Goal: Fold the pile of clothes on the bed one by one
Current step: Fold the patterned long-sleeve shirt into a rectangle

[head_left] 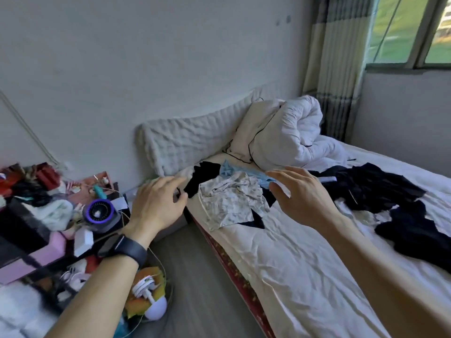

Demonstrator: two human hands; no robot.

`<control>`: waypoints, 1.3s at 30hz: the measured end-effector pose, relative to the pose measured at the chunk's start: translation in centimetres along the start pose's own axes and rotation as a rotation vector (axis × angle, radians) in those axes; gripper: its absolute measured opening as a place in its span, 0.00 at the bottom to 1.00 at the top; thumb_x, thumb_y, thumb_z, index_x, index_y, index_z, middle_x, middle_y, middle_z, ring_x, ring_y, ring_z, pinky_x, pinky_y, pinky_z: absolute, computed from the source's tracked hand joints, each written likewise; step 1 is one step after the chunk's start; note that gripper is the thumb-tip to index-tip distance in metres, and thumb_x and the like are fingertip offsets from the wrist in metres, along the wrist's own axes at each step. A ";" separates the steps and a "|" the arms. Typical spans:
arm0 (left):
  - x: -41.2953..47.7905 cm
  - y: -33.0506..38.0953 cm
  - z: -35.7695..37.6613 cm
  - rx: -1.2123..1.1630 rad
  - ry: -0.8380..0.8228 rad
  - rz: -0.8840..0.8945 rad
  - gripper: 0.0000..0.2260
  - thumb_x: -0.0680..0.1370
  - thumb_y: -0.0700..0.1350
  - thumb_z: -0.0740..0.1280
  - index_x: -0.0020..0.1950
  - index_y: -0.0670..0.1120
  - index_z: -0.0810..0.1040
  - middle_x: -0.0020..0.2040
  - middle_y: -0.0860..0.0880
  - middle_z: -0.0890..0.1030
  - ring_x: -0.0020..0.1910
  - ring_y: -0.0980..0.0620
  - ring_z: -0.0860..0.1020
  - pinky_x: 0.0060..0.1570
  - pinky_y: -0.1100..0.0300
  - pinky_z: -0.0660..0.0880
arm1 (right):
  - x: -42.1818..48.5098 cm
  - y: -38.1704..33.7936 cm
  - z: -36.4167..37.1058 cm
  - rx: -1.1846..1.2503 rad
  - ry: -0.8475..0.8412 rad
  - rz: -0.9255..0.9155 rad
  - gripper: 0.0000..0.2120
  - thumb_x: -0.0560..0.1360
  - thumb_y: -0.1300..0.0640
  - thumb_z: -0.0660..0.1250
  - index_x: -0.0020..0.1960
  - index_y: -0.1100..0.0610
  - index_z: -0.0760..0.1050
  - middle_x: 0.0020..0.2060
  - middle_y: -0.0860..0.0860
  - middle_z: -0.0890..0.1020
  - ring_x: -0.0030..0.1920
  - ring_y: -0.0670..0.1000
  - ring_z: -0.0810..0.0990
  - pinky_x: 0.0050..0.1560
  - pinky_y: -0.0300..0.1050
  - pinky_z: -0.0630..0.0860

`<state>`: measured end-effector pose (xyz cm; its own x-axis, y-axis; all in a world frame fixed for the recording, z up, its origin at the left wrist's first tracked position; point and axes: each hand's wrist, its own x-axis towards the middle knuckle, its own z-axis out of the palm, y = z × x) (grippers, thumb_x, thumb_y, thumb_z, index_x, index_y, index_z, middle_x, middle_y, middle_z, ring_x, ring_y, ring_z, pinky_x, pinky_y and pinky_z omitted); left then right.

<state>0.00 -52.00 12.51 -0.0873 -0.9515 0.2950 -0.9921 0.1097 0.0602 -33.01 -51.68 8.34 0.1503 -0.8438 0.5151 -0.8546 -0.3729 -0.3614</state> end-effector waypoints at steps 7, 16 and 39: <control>11.3 -7.0 6.9 -0.051 -0.068 -0.011 0.21 0.81 0.55 0.61 0.75 0.56 0.70 0.73 0.52 0.72 0.72 0.48 0.69 0.67 0.50 0.66 | 10.8 1.6 10.0 -0.036 -0.107 0.004 0.20 0.81 0.44 0.58 0.67 0.49 0.79 0.62 0.45 0.83 0.69 0.56 0.75 0.65 0.60 0.74; 27.7 -18.1 17.2 -0.098 -0.211 0.073 0.21 0.81 0.56 0.60 0.75 0.58 0.69 0.72 0.55 0.72 0.71 0.50 0.70 0.66 0.50 0.69 | 23.8 1.7 22.3 -0.076 -0.086 0.120 0.14 0.81 0.52 0.66 0.66 0.49 0.80 0.61 0.47 0.84 0.69 0.57 0.75 0.65 0.61 0.74; 56.4 -29.4 48.9 -0.111 -0.809 0.087 0.21 0.84 0.54 0.56 0.77 0.57 0.64 0.76 0.54 0.66 0.76 0.50 0.62 0.72 0.50 0.62 | 45.7 12.1 55.8 0.021 -0.669 0.499 0.18 0.84 0.48 0.59 0.73 0.46 0.73 0.68 0.42 0.77 0.72 0.50 0.69 0.67 0.47 0.70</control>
<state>19.90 -122.99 -19.23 -0.2433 -0.8468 -0.4730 -0.9679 0.1800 0.1755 -8.73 -116.26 -15.82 0.0257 -0.9603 -0.2777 -0.8905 0.1043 -0.4429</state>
